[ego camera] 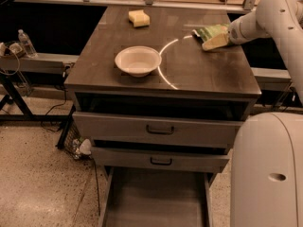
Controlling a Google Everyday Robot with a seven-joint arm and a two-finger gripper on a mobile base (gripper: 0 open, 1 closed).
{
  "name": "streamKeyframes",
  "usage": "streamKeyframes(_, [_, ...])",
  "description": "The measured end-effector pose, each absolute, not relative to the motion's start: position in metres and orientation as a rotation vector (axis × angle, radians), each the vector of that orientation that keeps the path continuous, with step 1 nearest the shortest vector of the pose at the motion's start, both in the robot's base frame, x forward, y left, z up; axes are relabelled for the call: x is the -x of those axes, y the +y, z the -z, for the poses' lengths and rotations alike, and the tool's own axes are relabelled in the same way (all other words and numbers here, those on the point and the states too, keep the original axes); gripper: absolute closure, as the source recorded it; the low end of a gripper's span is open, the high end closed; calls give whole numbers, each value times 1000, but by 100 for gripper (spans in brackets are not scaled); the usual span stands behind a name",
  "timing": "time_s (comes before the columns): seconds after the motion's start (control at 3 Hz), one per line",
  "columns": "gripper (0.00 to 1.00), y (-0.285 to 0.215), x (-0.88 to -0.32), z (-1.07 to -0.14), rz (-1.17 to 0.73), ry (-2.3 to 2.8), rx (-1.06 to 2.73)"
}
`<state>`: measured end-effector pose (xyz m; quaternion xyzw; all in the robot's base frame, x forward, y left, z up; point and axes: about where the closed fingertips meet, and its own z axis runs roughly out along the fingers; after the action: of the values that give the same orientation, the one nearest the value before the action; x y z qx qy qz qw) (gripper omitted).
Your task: Place green jalapeno chip bag into bottom drawer
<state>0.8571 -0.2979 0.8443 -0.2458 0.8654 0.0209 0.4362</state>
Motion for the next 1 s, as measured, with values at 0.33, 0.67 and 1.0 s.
streamKeyframes(0.33, [38,-293,-856,-840,-70,2164,622])
streamKeyframes(0.67, [60,-291,-849,-845,-67,2163,647])
streamKeyframes(1.0, [84,-286,-834,-871,-55,2111,690])
